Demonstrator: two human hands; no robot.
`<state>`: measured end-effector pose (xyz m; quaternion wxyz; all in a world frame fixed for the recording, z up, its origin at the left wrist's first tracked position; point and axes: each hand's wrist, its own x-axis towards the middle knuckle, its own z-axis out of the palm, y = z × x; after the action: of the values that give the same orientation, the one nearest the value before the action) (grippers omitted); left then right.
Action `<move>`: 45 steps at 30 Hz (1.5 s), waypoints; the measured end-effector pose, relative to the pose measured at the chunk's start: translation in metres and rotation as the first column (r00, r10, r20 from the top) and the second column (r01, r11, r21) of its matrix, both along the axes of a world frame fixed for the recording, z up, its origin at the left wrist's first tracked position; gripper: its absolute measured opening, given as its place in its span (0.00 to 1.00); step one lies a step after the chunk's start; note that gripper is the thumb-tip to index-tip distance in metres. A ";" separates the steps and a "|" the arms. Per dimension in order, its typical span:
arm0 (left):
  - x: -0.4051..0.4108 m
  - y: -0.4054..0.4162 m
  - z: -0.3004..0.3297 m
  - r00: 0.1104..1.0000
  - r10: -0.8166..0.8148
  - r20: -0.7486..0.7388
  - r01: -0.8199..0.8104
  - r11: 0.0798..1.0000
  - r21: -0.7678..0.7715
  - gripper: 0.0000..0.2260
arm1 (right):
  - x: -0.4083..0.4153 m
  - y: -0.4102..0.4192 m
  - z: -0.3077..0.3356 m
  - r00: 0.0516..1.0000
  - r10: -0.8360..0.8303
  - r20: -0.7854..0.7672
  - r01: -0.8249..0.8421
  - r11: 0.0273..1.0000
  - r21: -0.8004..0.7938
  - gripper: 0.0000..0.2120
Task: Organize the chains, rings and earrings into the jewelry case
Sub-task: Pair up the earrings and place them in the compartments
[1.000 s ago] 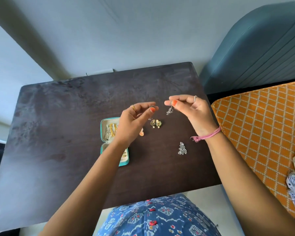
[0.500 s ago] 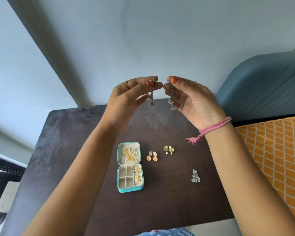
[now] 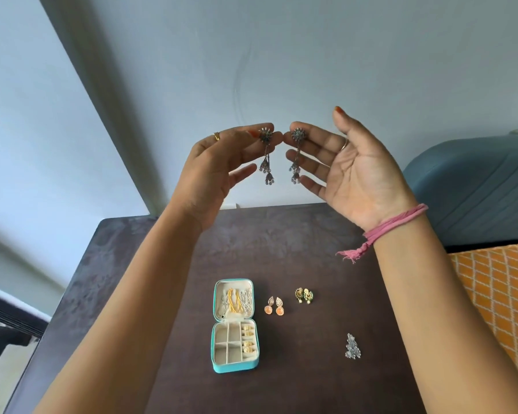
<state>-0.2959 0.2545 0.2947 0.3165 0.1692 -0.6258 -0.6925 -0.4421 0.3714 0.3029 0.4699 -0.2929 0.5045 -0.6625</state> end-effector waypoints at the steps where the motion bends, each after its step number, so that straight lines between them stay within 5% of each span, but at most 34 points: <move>1: 0.001 -0.002 0.003 1.000 0.001 0.009 -0.001 1.000 -0.021 0.13 | 0.000 0.000 0.003 1.000 0.009 -0.009 -0.009 1.000 0.000 0.23; 8: 0.002 -0.007 0.015 0.997 0.033 0.064 -0.023 0.988 -0.153 0.14 | 0.002 -0.004 0.008 1.000 0.016 -0.015 -0.016 1.000 -0.023 0.24; 45: -0.009 0.005 -0.057 0.985 -0.029 0.170 0.054 0.988 -0.145 0.10 | -0.004 0.011 -0.077 0.986 -0.165 -0.039 0.163 0.986 -0.039 0.13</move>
<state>-0.3047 0.2593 0.2381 0.2602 0.1895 -0.7036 -0.6335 -0.4463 0.3825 0.2256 0.3979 -0.2726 0.5246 -0.7015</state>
